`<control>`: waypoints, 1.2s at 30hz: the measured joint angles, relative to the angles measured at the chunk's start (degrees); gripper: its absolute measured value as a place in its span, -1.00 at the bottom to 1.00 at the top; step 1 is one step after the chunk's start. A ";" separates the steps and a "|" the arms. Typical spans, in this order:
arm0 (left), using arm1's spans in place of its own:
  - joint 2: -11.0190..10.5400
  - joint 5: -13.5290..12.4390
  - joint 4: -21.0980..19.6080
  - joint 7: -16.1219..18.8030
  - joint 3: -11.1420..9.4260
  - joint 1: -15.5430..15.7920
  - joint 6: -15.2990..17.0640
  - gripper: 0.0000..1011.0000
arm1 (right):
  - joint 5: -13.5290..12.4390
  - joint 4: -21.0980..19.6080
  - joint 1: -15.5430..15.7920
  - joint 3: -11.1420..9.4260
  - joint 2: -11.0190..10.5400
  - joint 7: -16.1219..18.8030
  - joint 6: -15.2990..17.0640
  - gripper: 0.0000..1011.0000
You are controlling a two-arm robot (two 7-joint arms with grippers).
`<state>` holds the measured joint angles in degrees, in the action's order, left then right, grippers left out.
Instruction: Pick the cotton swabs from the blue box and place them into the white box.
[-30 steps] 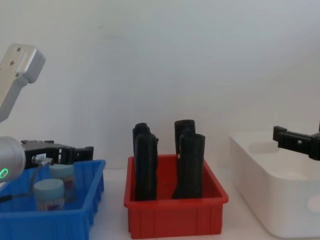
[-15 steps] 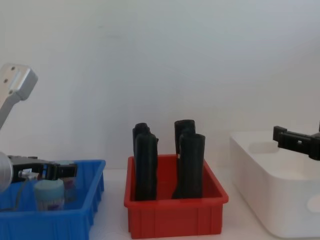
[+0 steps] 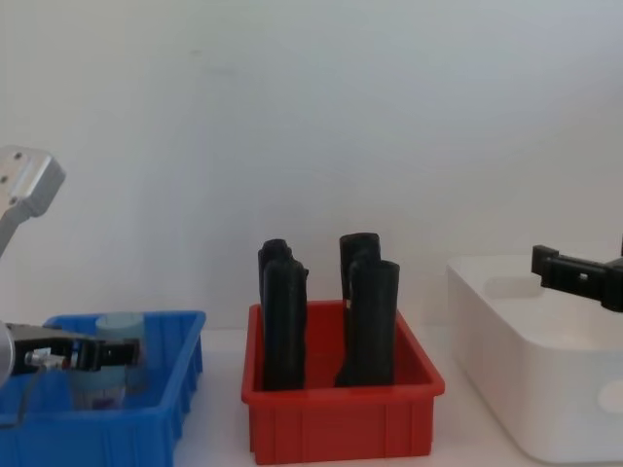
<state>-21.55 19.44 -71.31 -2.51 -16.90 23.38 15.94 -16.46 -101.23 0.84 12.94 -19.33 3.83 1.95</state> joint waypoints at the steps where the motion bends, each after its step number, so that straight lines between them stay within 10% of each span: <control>1: 0.05 0.03 0.28 -0.12 0.04 0.04 0.00 0.99 | 0.00 0.00 0.00 0.00 0.00 0.00 0.00 0.98; 17: 0.70 0.86 3.36 -2.00 0.33 1.03 -0.54 0.99 | 0.00 0.00 0.00 0.00 0.00 0.00 0.00 0.98; 36: 1.18 1.03 5.32 -3.75 0.53 1.76 -1.46 0.32 | 0.00 0.00 0.00 0.00 0.00 0.00 0.00 0.98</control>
<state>-20.37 20.47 -65.99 -6.26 -16.37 25.15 14.48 -16.46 -101.23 0.84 12.94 -19.33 3.83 1.95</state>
